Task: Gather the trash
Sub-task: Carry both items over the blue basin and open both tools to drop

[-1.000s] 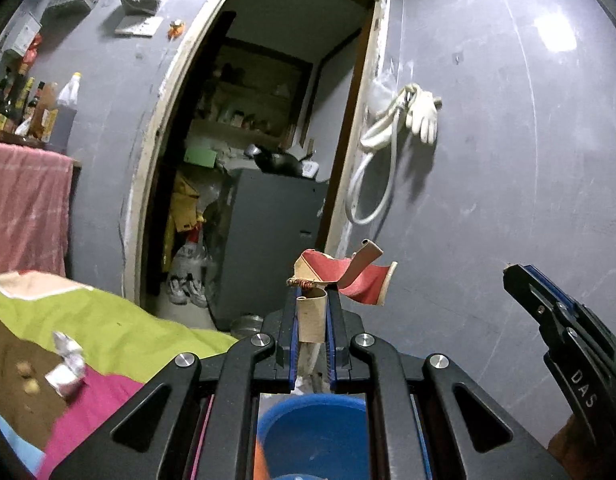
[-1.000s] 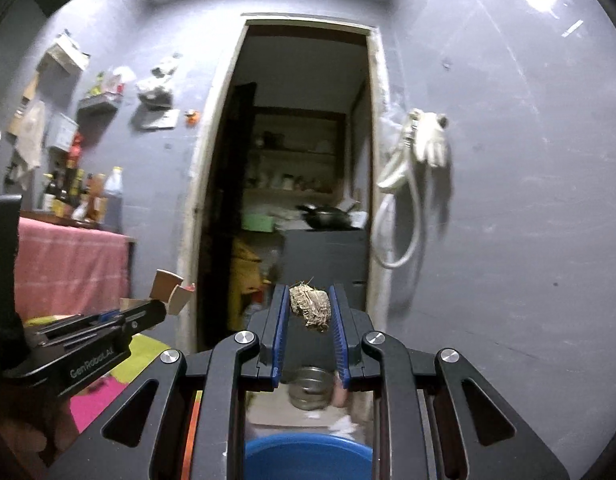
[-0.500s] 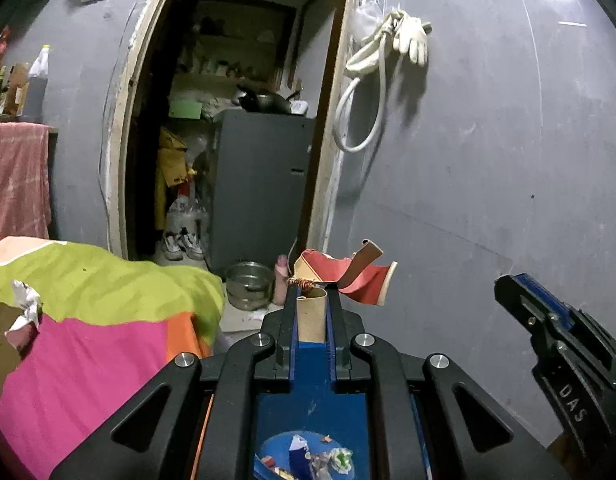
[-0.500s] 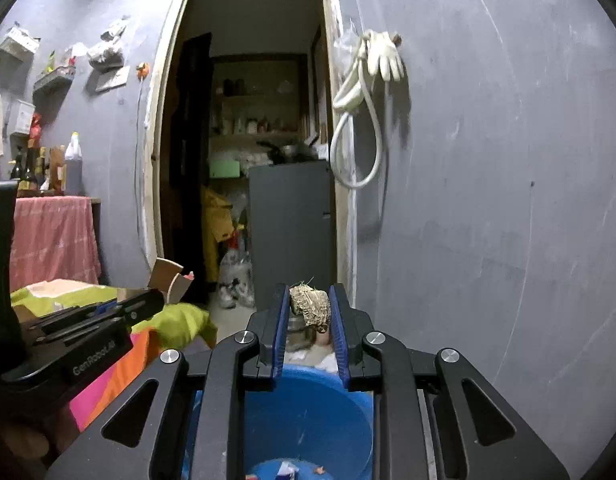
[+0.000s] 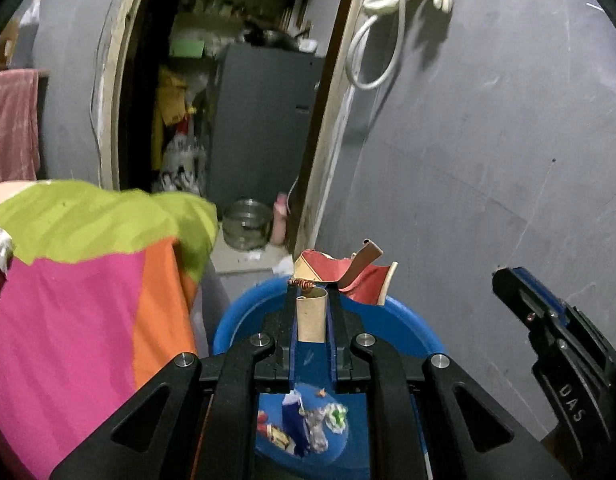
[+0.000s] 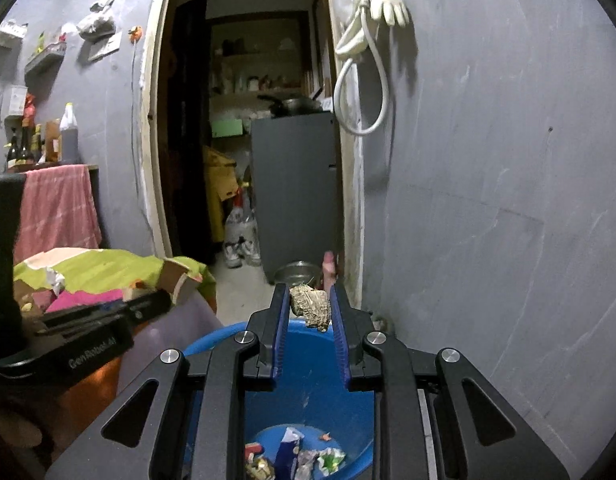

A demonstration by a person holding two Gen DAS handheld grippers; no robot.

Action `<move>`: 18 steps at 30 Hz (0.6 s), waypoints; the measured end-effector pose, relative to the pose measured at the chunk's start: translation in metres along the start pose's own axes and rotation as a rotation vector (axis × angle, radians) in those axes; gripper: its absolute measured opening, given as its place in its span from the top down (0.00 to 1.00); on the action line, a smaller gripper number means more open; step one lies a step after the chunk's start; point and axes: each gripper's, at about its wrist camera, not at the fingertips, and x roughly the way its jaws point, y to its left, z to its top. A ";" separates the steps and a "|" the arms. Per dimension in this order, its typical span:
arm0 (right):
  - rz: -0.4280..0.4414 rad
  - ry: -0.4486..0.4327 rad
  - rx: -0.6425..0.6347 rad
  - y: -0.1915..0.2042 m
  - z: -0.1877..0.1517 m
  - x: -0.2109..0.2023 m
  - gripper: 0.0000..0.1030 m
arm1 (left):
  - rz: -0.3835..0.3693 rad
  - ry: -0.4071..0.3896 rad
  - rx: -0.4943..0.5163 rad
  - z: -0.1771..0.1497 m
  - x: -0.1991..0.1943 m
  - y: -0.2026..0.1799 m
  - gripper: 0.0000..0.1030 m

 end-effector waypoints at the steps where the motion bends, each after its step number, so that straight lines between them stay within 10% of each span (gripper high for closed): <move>1: 0.004 0.007 0.003 -0.001 -0.001 0.001 0.82 | -0.002 0.019 -0.004 0.000 0.004 0.002 0.91; 18: 0.004 -0.011 0.016 0.000 0.007 -0.004 0.68 | -0.013 0.055 -0.070 0.008 -0.006 0.018 0.70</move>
